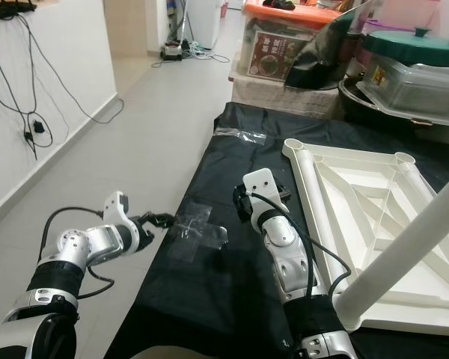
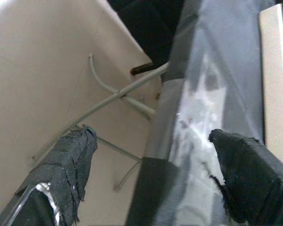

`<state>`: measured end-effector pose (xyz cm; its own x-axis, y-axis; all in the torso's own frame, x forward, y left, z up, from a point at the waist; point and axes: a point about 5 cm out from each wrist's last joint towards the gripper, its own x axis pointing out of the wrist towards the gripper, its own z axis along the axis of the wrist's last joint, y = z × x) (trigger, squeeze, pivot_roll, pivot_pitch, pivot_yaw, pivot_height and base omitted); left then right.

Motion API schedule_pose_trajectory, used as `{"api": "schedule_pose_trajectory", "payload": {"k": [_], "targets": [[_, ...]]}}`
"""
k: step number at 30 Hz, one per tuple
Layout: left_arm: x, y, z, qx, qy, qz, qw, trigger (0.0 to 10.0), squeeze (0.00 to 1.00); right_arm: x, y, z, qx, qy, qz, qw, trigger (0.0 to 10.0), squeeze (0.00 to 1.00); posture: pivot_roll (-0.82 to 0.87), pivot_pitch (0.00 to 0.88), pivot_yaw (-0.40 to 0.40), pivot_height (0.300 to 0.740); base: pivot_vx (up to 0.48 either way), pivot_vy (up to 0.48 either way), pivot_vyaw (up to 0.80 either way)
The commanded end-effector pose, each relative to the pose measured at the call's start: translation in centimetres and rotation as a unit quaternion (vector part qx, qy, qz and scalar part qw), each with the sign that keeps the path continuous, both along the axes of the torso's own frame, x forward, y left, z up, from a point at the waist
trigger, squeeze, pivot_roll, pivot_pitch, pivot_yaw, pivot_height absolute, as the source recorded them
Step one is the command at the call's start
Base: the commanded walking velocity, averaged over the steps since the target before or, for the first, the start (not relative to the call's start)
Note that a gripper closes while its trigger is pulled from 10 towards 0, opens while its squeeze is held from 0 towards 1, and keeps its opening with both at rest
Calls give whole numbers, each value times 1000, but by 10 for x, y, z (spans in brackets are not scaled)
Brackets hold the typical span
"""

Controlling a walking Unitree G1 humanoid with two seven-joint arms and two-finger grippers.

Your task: Building children table

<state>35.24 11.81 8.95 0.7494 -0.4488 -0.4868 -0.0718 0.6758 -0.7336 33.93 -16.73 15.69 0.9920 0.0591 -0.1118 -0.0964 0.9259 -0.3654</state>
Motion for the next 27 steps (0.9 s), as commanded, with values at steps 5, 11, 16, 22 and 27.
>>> {"api": "schedule_pose_trajectory", "payload": {"k": [5,11,16,22,27], "targets": [[-5,-7,-15,-5,22,-6,1000,10000,0,-3,-5,-2,-15,9,-9,1000,10000,0,-18,0,-57,740,0,0,0],[-6,-35,-11,-35,11,-60,998,10000,0,-4,-8,-4,-26,13,-16,999,10000,0,-31,0,-45,740,0,0,0],[-11,-69,-4,-61,-1,-128,990,10000,0,-5,-11,-5,-33,16,-22,999,10000,0,-44,0,-31,740,0,0,0],[-31,-142,14,-115,-20,-254,960,10000,0,-9,-23,-3,-42,16,-42,998,10000,0,-91,0,7,740,0,0,0],[-43,-171,22,-142,-20,-290,946,10000,0,-11,-33,0,-49,13,-57,997,10000,0,-103,0,18,740,0,0,0]]}}
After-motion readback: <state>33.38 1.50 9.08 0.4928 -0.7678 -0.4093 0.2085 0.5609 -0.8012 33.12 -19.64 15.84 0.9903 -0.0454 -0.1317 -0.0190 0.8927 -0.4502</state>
